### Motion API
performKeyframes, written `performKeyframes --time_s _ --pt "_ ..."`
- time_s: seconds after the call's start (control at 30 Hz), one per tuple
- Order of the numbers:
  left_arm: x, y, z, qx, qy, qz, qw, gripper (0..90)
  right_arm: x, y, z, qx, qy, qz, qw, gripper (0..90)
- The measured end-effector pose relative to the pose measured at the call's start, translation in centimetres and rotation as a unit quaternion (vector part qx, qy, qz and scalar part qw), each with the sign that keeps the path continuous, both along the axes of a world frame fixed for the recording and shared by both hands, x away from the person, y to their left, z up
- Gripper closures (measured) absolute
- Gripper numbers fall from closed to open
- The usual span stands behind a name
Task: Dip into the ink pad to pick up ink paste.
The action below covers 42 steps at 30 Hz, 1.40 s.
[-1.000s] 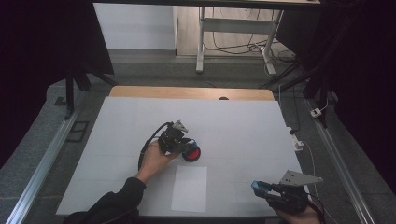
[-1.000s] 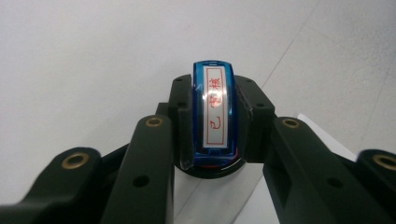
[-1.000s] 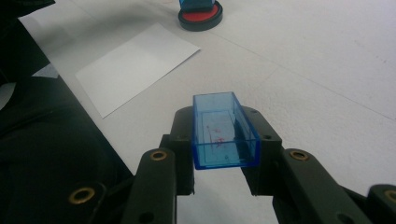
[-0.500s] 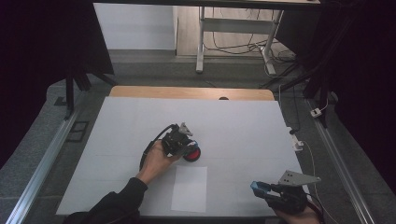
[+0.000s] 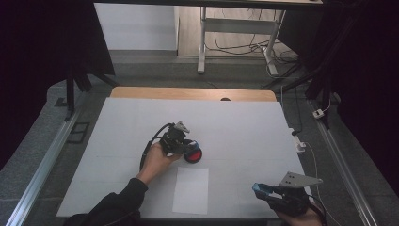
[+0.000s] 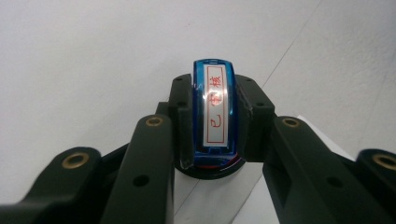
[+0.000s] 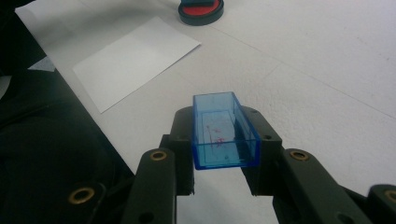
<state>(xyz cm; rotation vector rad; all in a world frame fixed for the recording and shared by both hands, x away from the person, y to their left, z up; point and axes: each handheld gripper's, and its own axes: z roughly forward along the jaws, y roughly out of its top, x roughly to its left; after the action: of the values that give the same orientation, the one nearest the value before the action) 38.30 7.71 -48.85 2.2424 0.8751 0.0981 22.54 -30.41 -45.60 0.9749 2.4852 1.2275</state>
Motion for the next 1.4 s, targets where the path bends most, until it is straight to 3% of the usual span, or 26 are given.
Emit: performKeyframes --time_s 0.2,0.47,0.6,0.7,0.87,1.17,1.4 --pt "0.3 0.3 -0.2 -0.015 0.011 0.004 0.9998 71.4 0.0 0.0 0.0 -0.001 0.000 0.001 1.0000 68.5" --pt "-0.9 -0.6 0.0 0.019 -0.032 0.002 0.9993 71.3 0.0 0.1 0.0 -0.002 0.000 0.003 1.0000 68.5" --pt "-1.1 -0.8 0.0 0.024 -0.043 0.003 0.9988 71.3 0.0 0.1 0.0 -0.002 -0.001 0.004 1.0000 68.5" --pt "-1.0 -0.7 0.0 0.018 -0.039 0.003 0.9991 71.2 -0.1 0.1 0.0 -0.002 -0.002 0.005 1.0000 68.4" --pt "-0.4 -0.1 0.1 -0.001 -0.011 0.005 0.9999 71.1 -0.1 0.0 0.0 -0.003 -0.002 0.004 1.0000 68.4" --pt "-1.0 0.1 2.0 -0.017 -0.034 0.004 0.9993 71.0 -0.1 0.0 0.0 -0.002 -0.002 0.005 1.0000 68.4" --pt "-1.0 -0.2 1.5 -0.012 -0.026 0.000 0.9996 71.0 -0.1 0.0 0.0 -0.002 -0.002 0.006 1.0000 68.4"
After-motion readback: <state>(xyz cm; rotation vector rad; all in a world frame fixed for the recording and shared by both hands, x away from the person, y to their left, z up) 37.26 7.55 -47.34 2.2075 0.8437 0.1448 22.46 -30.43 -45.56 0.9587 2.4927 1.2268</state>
